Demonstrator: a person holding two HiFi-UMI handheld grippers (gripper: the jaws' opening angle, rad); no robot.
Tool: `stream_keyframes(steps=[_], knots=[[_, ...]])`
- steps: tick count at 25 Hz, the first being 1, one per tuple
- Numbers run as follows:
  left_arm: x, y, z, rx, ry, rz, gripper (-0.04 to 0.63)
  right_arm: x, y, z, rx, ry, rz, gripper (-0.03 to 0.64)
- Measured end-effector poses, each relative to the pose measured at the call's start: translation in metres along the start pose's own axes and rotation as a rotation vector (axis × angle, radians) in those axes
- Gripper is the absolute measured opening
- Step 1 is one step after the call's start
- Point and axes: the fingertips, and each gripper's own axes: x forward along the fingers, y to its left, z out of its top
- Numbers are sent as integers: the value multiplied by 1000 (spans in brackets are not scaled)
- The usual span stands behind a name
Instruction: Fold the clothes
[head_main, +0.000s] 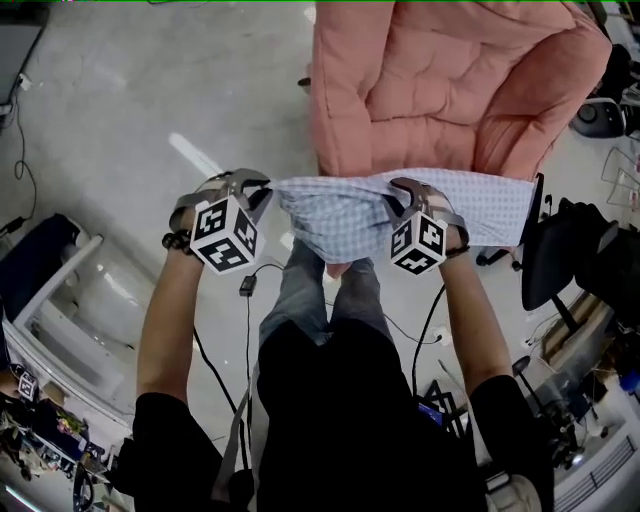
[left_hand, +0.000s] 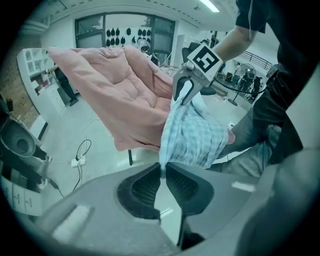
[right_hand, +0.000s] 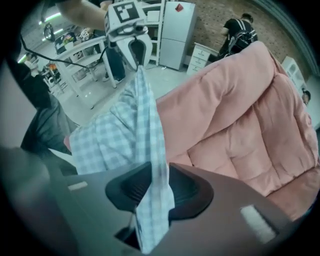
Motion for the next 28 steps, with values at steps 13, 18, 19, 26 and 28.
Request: stream_keyframes(steps=[13,18,19,26,28], knots=[[-30,-67,-28,-98,50,162,44,-49,41,0,-129,-75,-54,14],[-26,-115,-27,-173,76,236,44,-76,74,-23,-199,-130,-68,14],[-23,-127,-29,-199,75,247,44,-80,83,-29,-211,-135,-61,14],[26,-180,-55,-334,104,304,46,-64,126,-59,-297,-138,-60,14],[37,-187,-61,-370,107,317,46,-57,132,-66,-296,-141,-55,14]])
